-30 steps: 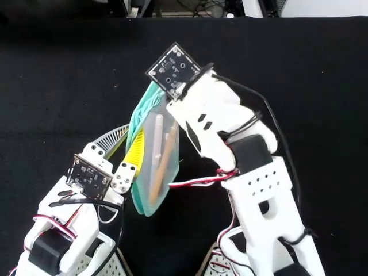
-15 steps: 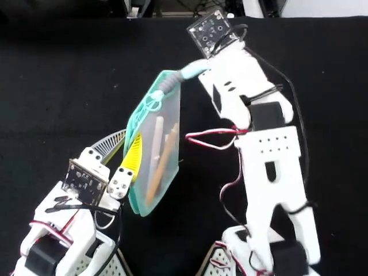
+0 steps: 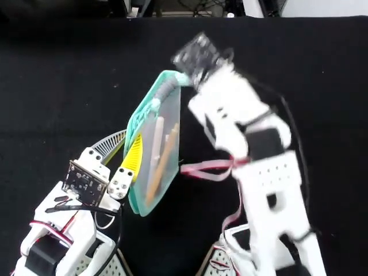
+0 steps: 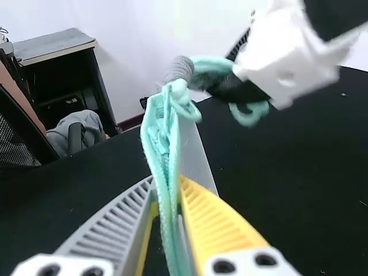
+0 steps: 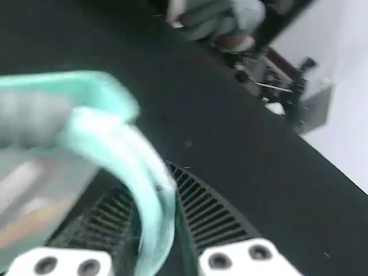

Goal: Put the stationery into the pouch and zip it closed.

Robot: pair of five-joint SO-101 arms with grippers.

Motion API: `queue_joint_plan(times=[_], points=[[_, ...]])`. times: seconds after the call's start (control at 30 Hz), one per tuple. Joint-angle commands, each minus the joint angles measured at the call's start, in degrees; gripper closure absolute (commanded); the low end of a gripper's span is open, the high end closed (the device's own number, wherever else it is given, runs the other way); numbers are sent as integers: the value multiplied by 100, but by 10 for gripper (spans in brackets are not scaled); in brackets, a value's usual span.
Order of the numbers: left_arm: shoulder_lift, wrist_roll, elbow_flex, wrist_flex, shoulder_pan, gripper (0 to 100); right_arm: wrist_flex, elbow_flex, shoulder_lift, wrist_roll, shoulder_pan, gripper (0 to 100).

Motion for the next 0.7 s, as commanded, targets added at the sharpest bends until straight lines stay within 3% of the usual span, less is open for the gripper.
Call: queue_joint_plan(times=[0.0, 0.1, 0.2, 0.3, 0.47, 0.67], points=[[18, -53, -136, 9, 13, 970, 273, 549, -954, -26, -484, 982], [44, -53, -136, 18, 22, 970, 334, 1226, -1604, -44, -703, 951], [62, -53, -84, 44, 22, 968, 299, 1851, -2202, -448, -730, 830], [62, -589, 40, 44, -31, 970, 334, 2308, -2853, -835, -738, 732], [62, -1495, -514, 651, -462, 970, 290, 2826, -3969, -1231, -747, 727], [62, -1899, -400, 1037, 242, 970, 334, 2888, -4497, -1512, -1371, 726]])
